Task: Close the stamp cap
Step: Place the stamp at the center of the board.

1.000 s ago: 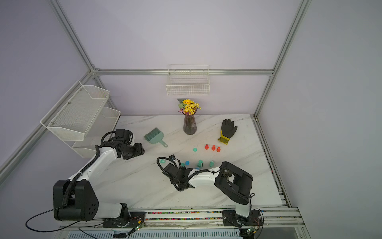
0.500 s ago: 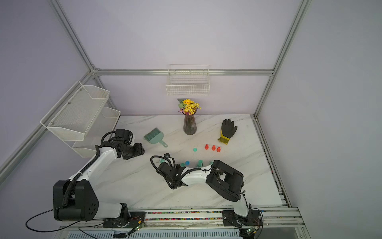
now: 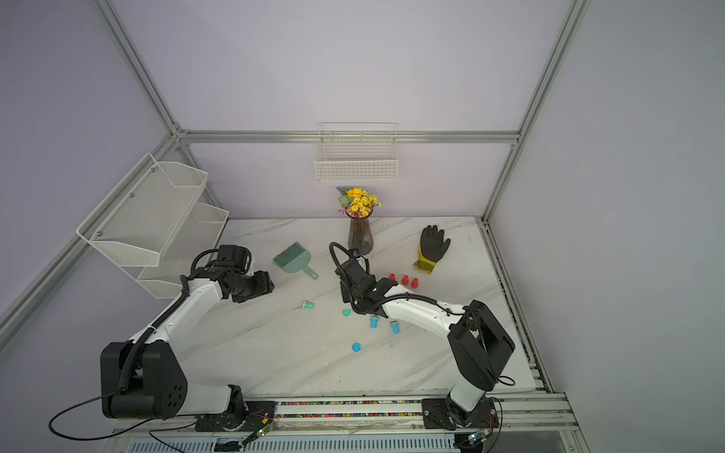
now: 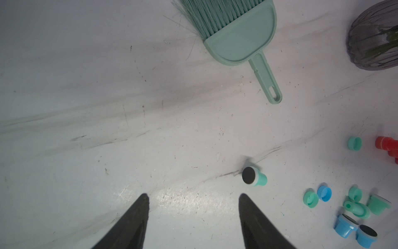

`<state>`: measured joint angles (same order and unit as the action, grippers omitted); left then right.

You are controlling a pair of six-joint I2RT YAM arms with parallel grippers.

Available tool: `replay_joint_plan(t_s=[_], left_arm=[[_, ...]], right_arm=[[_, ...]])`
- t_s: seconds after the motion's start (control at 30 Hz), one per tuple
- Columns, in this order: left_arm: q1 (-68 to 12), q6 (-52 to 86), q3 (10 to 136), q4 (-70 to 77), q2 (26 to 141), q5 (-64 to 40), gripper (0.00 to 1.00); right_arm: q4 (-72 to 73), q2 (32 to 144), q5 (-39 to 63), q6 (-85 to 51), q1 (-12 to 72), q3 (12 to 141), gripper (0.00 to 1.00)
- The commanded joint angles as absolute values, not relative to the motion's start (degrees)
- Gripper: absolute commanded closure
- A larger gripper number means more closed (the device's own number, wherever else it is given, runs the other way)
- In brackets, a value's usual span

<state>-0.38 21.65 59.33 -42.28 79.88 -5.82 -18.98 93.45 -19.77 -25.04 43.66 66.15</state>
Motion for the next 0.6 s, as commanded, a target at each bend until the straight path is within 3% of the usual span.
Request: replay_joint_plan(t_s=[0.0, 0.3, 0.5, 0.57], left_arm=[[0.1, 20.3, 59.8, -41.0, 78.6, -6.5, 0.34], [0.1, 20.4, 59.9, -40.8, 79.3, -7.1, 0.34], [0.2, 20.4, 59.9, -40.7, 79.5, -7.0, 0.34], [0.1, 20.4, 59.9, -40.8, 79.6, -6.9, 0.34]], right_arm=[[-22.3, 91.2, -19.3, -23.7, 37.6, 62.2, 1.0], [-20.9, 88.4, -18.2, -24.4, 21.1, 53.1, 1.0], [-16.0, 92.3, -19.9, -25.9, 20.1, 49.9, 1.0], [-13.9, 92.5, -21.0, -26.2, 20.1, 48.6, 0.95]])
